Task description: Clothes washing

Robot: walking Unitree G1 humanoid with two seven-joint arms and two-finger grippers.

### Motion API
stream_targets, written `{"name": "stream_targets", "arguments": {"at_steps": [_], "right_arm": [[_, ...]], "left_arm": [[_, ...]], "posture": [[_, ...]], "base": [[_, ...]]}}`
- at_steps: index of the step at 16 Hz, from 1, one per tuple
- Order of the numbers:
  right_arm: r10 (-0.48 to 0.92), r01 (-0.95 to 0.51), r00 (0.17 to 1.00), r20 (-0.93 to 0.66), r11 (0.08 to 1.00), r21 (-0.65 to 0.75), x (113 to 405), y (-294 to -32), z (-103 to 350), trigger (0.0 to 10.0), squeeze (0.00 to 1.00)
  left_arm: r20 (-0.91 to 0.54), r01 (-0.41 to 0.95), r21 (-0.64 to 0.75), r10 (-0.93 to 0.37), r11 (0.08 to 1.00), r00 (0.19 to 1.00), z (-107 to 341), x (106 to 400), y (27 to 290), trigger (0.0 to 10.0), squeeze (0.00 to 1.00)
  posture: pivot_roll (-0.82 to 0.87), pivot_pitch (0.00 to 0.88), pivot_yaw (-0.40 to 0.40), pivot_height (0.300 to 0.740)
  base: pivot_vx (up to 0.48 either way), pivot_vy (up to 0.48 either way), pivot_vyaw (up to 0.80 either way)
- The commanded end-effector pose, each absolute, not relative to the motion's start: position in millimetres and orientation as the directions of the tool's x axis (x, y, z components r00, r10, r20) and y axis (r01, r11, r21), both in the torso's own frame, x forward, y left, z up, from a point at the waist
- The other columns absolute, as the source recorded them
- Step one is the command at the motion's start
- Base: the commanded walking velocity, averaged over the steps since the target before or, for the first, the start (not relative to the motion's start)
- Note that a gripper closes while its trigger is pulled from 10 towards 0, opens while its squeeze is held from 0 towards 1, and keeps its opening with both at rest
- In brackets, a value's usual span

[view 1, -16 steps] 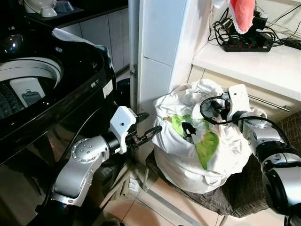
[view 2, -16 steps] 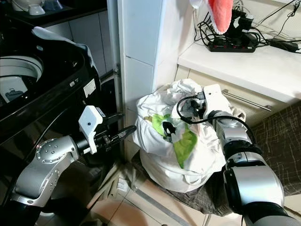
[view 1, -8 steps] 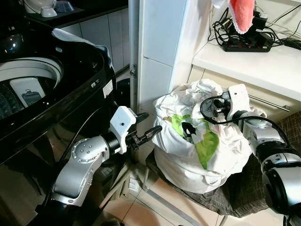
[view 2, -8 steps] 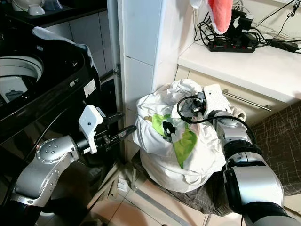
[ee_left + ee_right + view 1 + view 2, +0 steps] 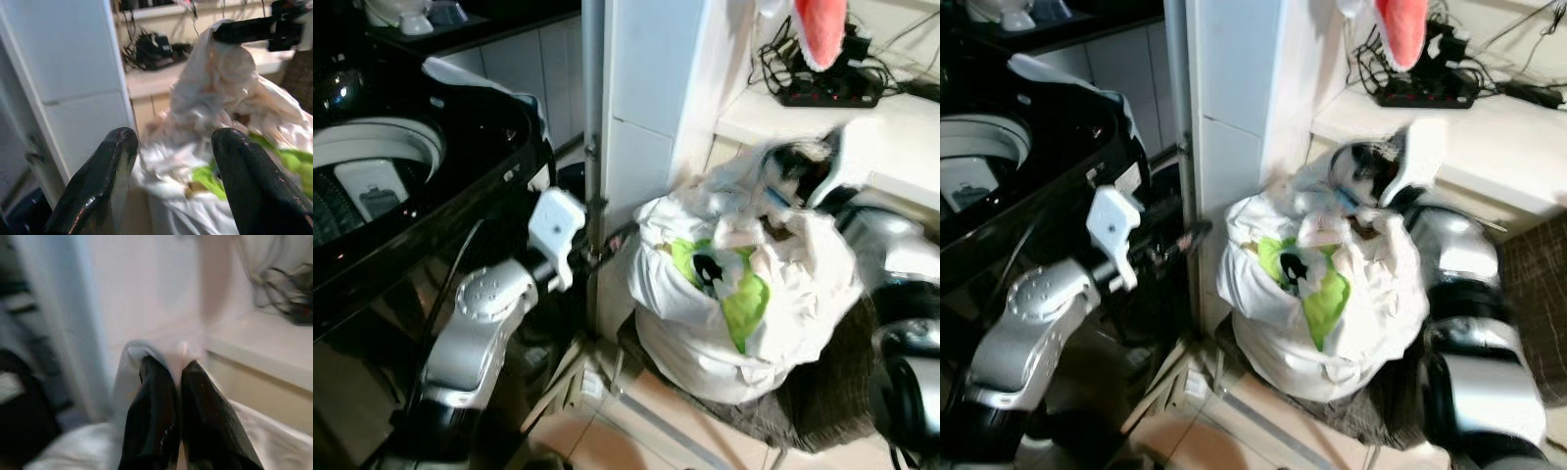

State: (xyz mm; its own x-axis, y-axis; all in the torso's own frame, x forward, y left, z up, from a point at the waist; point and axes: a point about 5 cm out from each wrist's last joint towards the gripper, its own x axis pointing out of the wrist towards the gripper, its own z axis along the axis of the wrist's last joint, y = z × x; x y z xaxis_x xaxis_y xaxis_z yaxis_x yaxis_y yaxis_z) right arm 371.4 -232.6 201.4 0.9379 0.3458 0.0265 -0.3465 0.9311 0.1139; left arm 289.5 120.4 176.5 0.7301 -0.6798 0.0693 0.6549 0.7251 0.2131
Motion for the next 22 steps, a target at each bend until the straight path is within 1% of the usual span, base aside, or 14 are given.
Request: {"name": "stream_targets", "arguments": {"at_steps": [1, 2, 3, 6, 8, 9, 10, 11, 12, 13, 16, 17, 19, 22], "right_arm": [[0.427, -0.435, 0.900, 0.088, 0.889, 0.143, 362.7, -227.6, 223.9, 0.0, 0.00], [0.481, -0.497, 0.867, 0.130, 0.852, 0.166, 354.0, -220.1, 238.4, 0.0, 0.00], [0.587, -0.627, 0.776, 0.230, 0.759, 0.176, 338.0, -200.2, 272.2, 0.0, 0.00], [0.704, -0.791, 0.608, 0.367, 0.576, 0.206, 316.2, -167.2, 312.6, 0.0, 0.00], [0.733, -0.854, 0.520, 0.438, 0.444, 0.271, 305.0, -149.0, 326.0, 0.0, 0.00], [0.737, -0.861, 0.508, 0.446, 0.422, 0.283, 303.8, -146.5, 326.2, 0.0, 0.00], [0.756, -0.877, 0.475, 0.450, 0.362, 0.317, 298.9, -136.9, 323.4, 0.0, 0.00], [0.773, -0.883, 0.455, 0.441, 0.330, 0.333, 293.9, -130.5, 321.0, 0.0, 0.00], [0.780, -0.885, 0.449, 0.436, 0.322, 0.337, 292.2, -128.5, 320.0, 0.0, 0.00], [0.793, -0.884, 0.443, 0.418, 0.309, 0.350, 289.6, -124.0, 316.6, 0.0, 0.00], [0.811, -0.879, 0.436, 0.390, 0.292, 0.377, 285.8, -116.7, 311.6, 0.0, 0.00], [0.820, -0.877, 0.433, 0.376, 0.287, 0.385, 284.2, -114.8, 309.0, 0.0, 0.00], [0.825, -0.874, 0.434, 0.362, 0.287, 0.393, 282.5, -114.2, 306.1, 0.0, 0.00], [0.826, -0.871, 0.437, 0.356, 0.290, 0.397, 281.5, -114.2, 305.4, 0.0, 0.00]], "left_arm": [[0.146, 0.629, 0.247, -0.670, 0.737, 0.727, 195.5, 292.8, 118.6, 10.0, 0.00], [0.180, 0.626, 0.242, -0.668, 0.741, 0.722, 205.3, 295.0, 117.3, 10.0, 0.00], [0.260, 0.624, 0.236, -0.667, 0.745, 0.698, 228.4, 297.8, 114.5, 10.0, 1.00], [0.318, 0.615, 0.264, -0.669, 0.743, 0.672, 248.7, 302.5, 109.6, 10.0, 1.00], [0.326, 0.642, 0.265, -0.693, 0.719, 0.643, 249.7, 300.2, 101.9, 10.0, 1.00], [0.327, 0.648, 0.263, -0.698, 0.715, 0.638, 249.3, 299.2, 100.4, 10.0, 1.00], [0.343, 0.673, 0.234, -0.707, 0.702, 0.619, 249.1, 295.2, 95.9, 10.0, 1.00], [0.354, 0.697, 0.211, -0.718, 0.686, 0.599, 249.2, 291.7, 93.3, 10.0, 0.22], [0.357, 0.707, 0.203, -0.724, 0.677, 0.591, 249.2, 290.3, 92.4, 10.0, 0.22], [0.363, 0.747, 0.164, -0.744, 0.644, 0.561, 248.5, 285.5, 89.7, 10.0, 0.00], [0.371, 0.819, 0.068, -0.777, 0.569, 0.509, 244.5, 279.5, 82.9, 10.0, 0.00], [0.377, 0.864, -0.009, -0.799, 0.503, 0.469, 240.7, 273.4, 79.0, 10.0, 0.00], [0.402, 0.900, -0.119, -0.809, 0.419, 0.429, 235.6, 264.1, 77.5, 10.0, 0.00], [0.388, 0.907, -0.123, -0.821, 0.404, 0.418, 232.8, 262.2, 75.6, 10.0, 0.00]], "posture": [[0.04, 0.000, -0.052, 0.740], [0.04, 0.000, -0.052, 0.740], [0.03, 0.000, -0.046, 0.740], [0.03, 0.000, -0.043, 0.740], [0.03, 0.000, -0.050, 0.740], [0.03, 0.000, -0.051, 0.740], [0.03, 0.000, -0.058, 0.740], [0.04, 0.000, -0.062, 0.740], [0.04, 0.000, -0.065, 0.740], [0.04, 0.000, -0.068, 0.740], [0.04, 0.000, -0.070, 0.740], [0.04, 0.000, -0.069, 0.740], [0.04, 0.000, -0.068, 0.740], [0.03, 0.000, -0.068, 0.740]], "base": [[0.000, 0.000, 0.00], [0.000, 0.000, 0.00], [0.000, 0.000, 0.00], [0.000, 0.000, 0.00], [0.000, 0.000, 0.00], [0.000, 0.000, 0.00], [0.000, 0.000, 0.00], [0.000, 0.000, 0.00], [0.000, 0.000, 0.00], [0.000, 0.000, 0.00], [0.000, 0.000, 0.00], [0.000, 0.000, 0.00], [0.000, 0.000, 0.00], [0.000, 0.000, 0.00]]}}
